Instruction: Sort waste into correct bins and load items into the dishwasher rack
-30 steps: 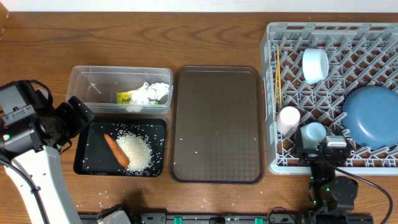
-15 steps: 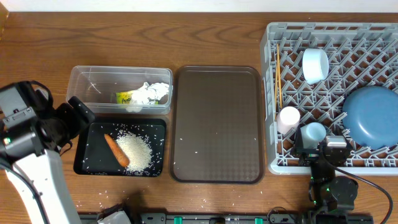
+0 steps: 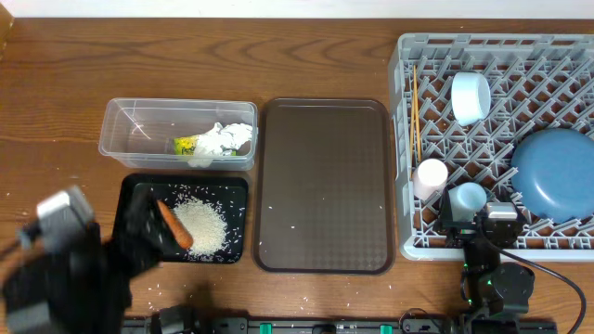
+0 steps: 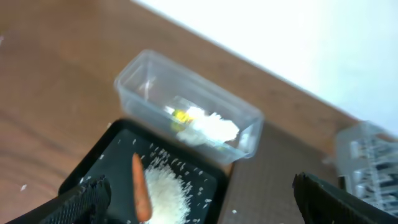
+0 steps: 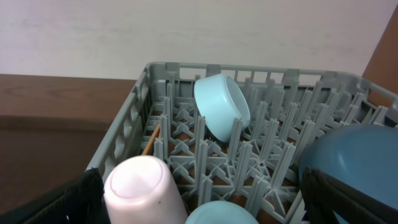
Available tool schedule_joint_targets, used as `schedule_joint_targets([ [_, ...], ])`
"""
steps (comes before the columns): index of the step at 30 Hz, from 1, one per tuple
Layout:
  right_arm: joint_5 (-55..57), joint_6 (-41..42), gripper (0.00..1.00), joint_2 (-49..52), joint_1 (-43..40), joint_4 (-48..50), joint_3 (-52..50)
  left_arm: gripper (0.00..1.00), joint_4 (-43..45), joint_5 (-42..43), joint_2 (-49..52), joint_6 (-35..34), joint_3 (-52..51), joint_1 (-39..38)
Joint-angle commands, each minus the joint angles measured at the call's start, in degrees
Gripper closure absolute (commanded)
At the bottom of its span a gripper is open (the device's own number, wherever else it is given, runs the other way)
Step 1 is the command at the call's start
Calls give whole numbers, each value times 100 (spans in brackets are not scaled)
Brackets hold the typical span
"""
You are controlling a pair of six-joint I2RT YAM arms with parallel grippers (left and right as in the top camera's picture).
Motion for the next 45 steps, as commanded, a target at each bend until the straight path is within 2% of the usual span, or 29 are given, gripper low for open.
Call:
schedule_joint_targets([
  [1,0,-70,1,-37,42,-24,-9,4,-11,-57,-437,52,-4,-245],
  [3,2,-70,1,-37,42,-24,-9,4,-11,-59,-688,57,-15,-369],
  [7,2,-70,1,-37,44,-24,-9,4,-13,-632,-1078,267,-72,-616],
  [17,2,-70,1,-37,42,-24,-9,4,-39,-619,-1589,262,-975,-804],
  [24,2,-70,1,-37,44,-24,-9,4,146,-260,-1862,236,-1867,-804],
  [29,2,-70,1,-37,44,-24,-9,4,713,-260,-2065,-127,-2671,-804],
  [36,2,-70,1,-37,44,-24,-9,4,1941,-262,-2645,-1189,-3773,-903],
  [41,0,-70,1,-37,44,-24,-9,4,3029,-260,-3136,-1329,-4645,-1084],
  [45,0,-70,1,-37,44,-24,-9,4,3858,-225,-3132,-1327,-5066,-1156],
])
